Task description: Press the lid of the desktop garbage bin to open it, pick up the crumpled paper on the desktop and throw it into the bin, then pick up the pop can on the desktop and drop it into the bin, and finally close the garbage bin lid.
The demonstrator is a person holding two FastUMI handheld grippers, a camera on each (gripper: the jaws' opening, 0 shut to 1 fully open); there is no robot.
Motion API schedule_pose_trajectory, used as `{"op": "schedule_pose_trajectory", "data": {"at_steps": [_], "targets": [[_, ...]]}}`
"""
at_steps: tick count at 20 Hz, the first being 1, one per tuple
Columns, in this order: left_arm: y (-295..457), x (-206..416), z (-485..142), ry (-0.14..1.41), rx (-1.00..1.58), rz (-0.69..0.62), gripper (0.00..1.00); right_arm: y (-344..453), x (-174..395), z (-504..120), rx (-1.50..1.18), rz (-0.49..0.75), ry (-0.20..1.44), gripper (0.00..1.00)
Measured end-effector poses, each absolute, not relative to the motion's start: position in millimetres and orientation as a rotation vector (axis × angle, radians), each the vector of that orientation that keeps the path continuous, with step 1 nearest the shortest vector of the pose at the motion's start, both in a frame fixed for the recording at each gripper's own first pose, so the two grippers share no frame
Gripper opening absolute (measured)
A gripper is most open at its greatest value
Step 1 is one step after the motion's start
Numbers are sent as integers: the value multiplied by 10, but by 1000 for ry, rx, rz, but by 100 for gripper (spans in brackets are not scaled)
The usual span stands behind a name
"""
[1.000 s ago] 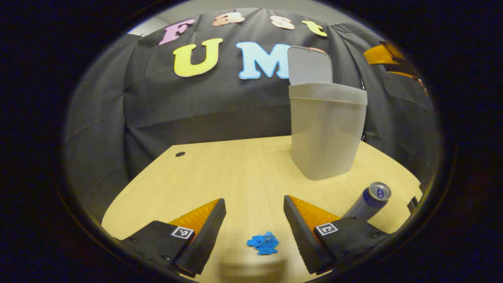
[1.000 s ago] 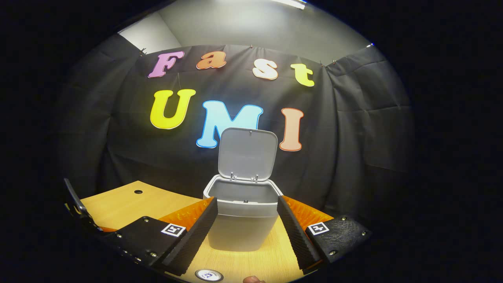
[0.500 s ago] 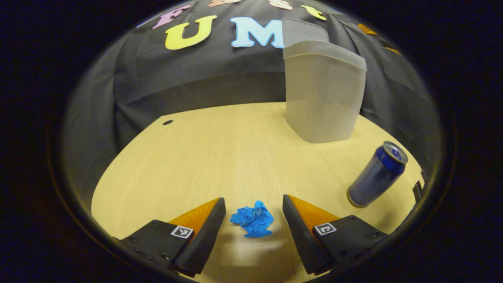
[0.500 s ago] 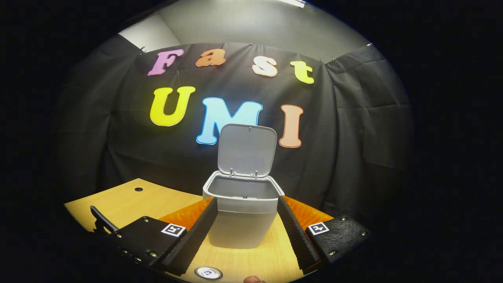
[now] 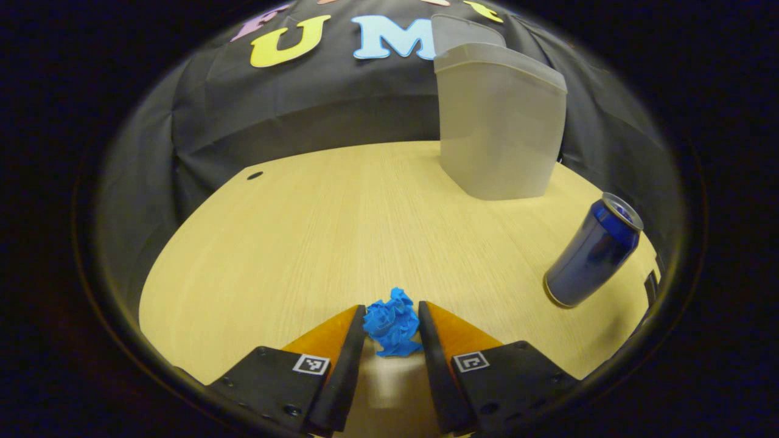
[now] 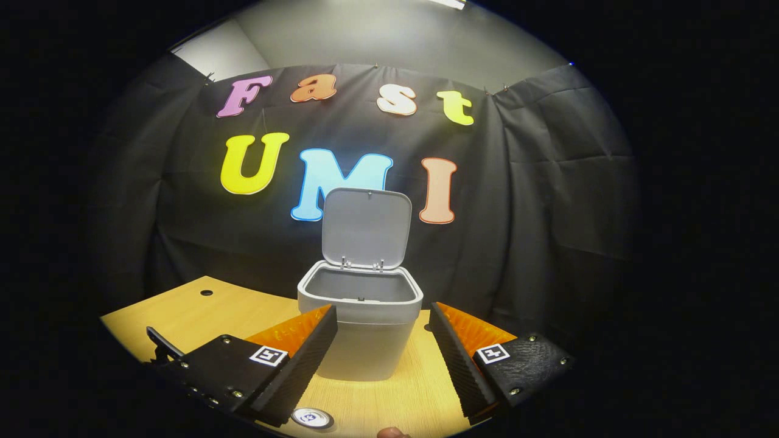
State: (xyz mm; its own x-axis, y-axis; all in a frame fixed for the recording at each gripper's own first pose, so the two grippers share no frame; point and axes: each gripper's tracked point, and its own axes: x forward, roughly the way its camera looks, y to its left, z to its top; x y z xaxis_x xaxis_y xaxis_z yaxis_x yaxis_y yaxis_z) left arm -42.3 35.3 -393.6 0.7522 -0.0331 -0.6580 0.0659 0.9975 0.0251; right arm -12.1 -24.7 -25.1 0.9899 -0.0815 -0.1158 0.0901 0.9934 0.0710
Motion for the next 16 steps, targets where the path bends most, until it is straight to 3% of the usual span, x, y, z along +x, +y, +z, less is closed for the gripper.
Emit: {"op": "schedule_pose_trajectory", "data": {"at_steps": [1,3,5,11,13,16], "targets": [[351,-430,-3930,714,54,-49,59,-267,-127,-239,77,-89,110,97],[387,-421,-3945,715,50,-33,35,-291,-127,-230,82,-91,105,97],[396,-416,-3926,710,62,-31,26,-300,-133,-227,88,-90,102,98],[421,-428,-3805,705,79,-24,26,-357,-112,-195,98,-86,85,97],[412,-382,-3639,685,71,-20,22,-404,-100,-174,103,-90,69,97],[376,-200,-3216,616,56,-25,26,-473,-62,-186,117,-94,53,97]]}}
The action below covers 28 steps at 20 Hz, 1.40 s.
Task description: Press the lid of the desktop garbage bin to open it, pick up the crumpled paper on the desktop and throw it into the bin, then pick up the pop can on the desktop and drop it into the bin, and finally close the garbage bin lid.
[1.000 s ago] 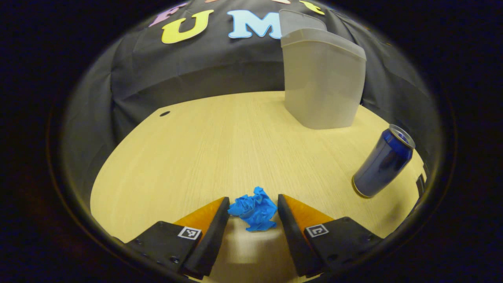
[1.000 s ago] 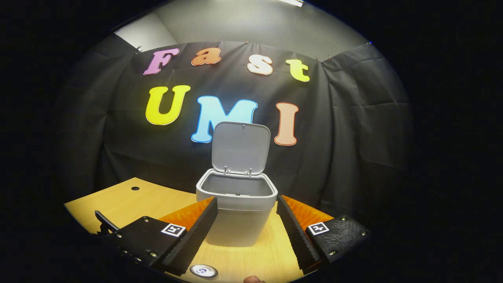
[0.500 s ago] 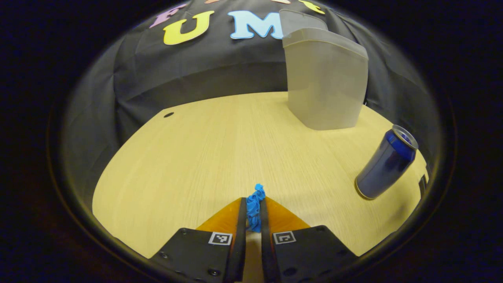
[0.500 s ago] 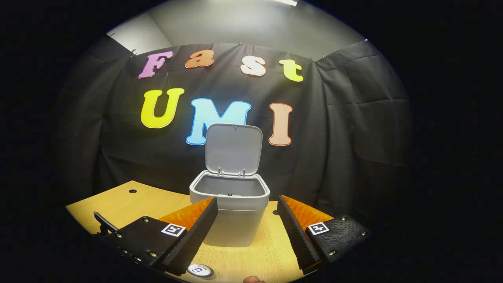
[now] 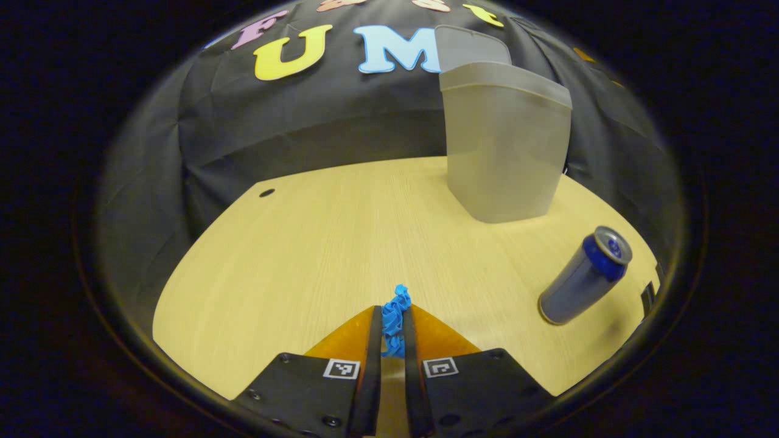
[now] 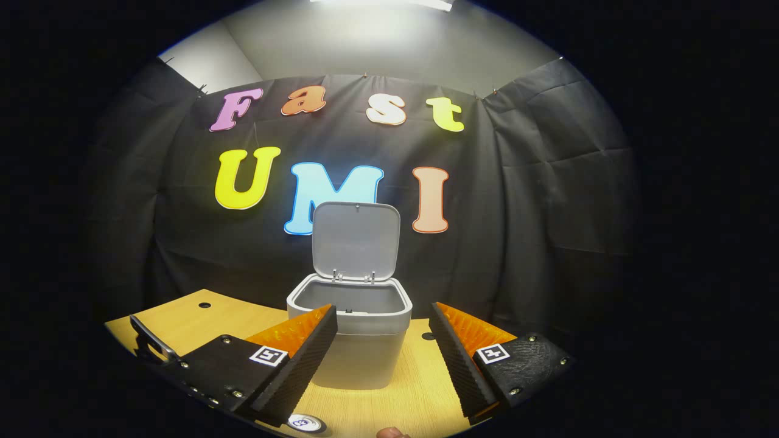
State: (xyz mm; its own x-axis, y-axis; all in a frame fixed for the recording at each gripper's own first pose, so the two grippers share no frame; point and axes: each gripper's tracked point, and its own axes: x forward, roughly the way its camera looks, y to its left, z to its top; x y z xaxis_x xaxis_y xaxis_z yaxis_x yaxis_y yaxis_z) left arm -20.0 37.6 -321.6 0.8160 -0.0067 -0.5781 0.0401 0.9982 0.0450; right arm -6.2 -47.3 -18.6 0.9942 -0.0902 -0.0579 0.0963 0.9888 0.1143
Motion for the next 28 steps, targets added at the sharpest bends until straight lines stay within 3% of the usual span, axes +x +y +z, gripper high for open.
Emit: {"op": "schedule_pose_trajectory", "data": {"at_steps": [9,13,14,16,28], "targets": [[19,462,-1764,363,-18,-83,22,-712,-103,-121,122,-121,9,97],[-211,692,-1235,268,-24,-120,26,-826,-157,-112,121,-134,1,97],[-268,744,-1123,250,-26,-130,22,-857,-170,-128,120,-139,3,97],[-392,841,-931,221,-49,-159,26,-940,-212,-142,120,-155,2,97],[-1163,1720,-76,74,-137,-303,25,-1256,-327,-409,126,-243,51,97]]}}
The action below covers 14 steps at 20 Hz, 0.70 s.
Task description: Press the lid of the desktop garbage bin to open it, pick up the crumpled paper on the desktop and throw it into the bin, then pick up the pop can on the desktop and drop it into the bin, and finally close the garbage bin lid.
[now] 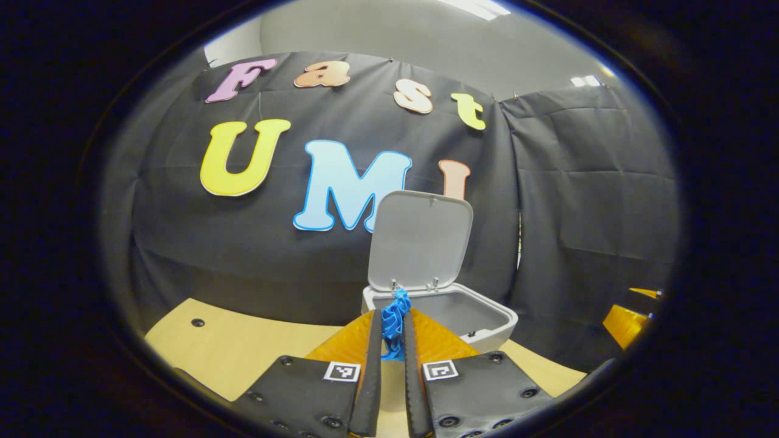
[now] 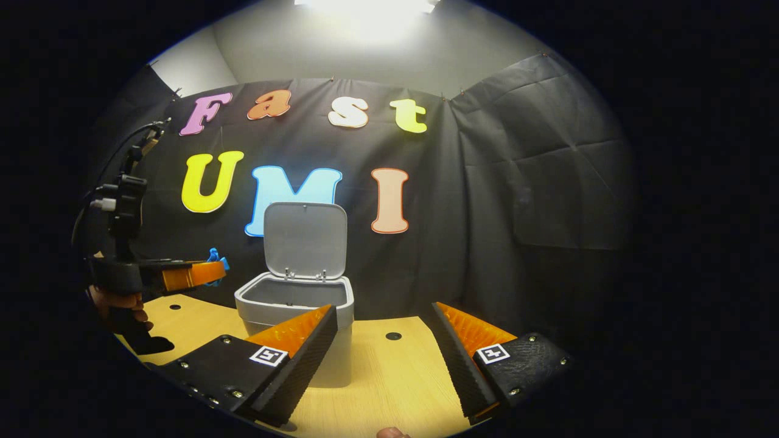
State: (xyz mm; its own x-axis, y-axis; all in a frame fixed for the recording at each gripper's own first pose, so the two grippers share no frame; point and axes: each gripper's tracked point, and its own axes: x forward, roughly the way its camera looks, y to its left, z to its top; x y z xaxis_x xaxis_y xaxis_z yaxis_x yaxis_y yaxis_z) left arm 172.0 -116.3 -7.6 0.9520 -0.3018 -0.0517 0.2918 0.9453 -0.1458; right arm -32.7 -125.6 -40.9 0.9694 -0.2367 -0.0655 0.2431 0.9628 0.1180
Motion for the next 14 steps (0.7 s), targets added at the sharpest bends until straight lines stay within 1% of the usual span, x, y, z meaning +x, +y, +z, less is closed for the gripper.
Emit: {"op": "schedule_pose_trajectory", "data": {"at_steps": [8,12,13,14], "targets": [[-1637,2218,-160,92,-76,-369,23,-1519,-519,-542,134,-345,97,97],[-1791,2380,-409,145,-59,-386,23,-1539,-571,-566,133,-380,120,97],[-1802,2404,-468,163,-57,-385,27,-1553,-591,-556,129,-393,121,97],[-1818,2433,-517,175,-61,-388,27,-1565,-617,-557,125,-404,123,97]]}}
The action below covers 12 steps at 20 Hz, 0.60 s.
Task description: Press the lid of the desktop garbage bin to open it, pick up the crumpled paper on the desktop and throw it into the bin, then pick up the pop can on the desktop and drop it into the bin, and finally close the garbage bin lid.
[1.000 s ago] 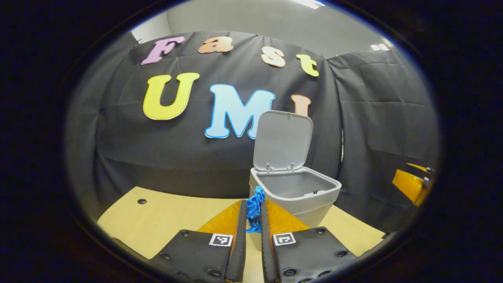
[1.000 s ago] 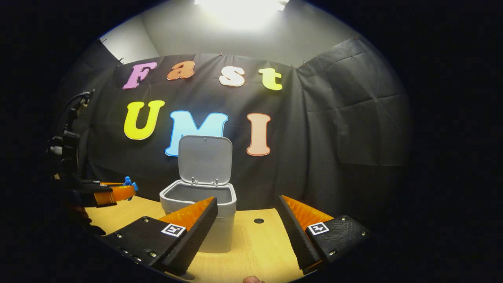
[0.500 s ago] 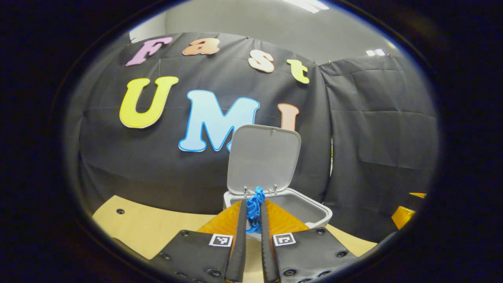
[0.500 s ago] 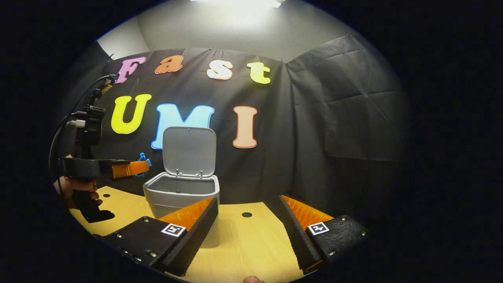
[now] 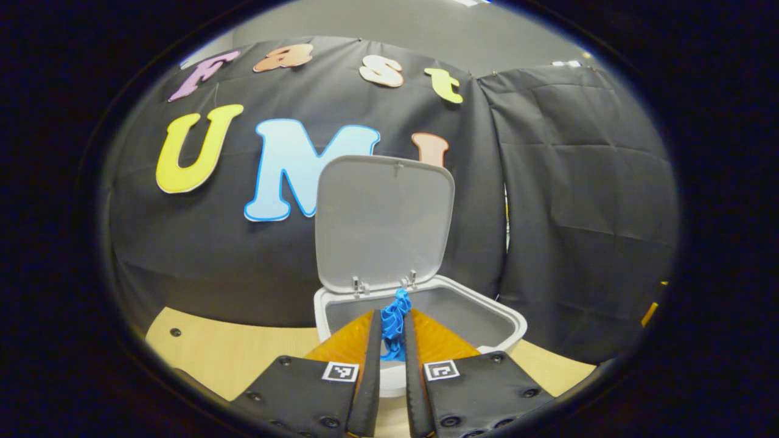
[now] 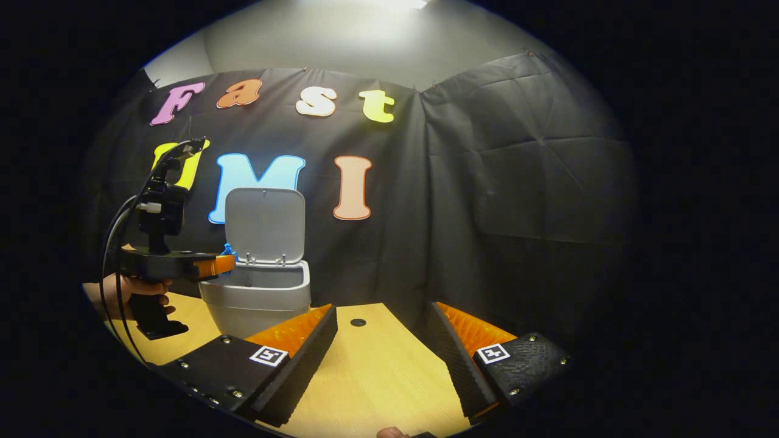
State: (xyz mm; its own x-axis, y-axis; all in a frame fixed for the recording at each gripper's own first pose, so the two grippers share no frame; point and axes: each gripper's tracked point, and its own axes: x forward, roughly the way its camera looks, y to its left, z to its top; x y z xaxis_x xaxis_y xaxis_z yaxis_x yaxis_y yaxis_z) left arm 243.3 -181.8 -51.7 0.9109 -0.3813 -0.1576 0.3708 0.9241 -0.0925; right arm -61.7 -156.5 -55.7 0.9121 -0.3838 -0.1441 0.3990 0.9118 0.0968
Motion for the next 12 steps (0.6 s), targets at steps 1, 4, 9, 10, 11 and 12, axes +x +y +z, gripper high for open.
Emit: {"op": "schedule_pose_trajectory", "data": {"at_steps": [1,4,9,10,11,12], "targets": [[-1836,2444,-534,177,-74,-393,28,-1569,-629,-557,123,-413,127,97],[-1834,2465,-546,183,-89,-392,34,-1579,-673,-582,125,-430,136,97],[-1867,2446,-638,210,-94,-406,41,-1574,-695,-597,122,-424,134,97],[-1876,2450,-649,209,-96,-409,47,-1571,-690,-611,119,-418,134,97],[-1867,2443,-615,208,-97,-411,52,-1565,-680,-621,114,-410,135,97],[-1884,2442,-606,207,-100,-417,59,-1559,-676,-630,111,-403,136,97]]}}
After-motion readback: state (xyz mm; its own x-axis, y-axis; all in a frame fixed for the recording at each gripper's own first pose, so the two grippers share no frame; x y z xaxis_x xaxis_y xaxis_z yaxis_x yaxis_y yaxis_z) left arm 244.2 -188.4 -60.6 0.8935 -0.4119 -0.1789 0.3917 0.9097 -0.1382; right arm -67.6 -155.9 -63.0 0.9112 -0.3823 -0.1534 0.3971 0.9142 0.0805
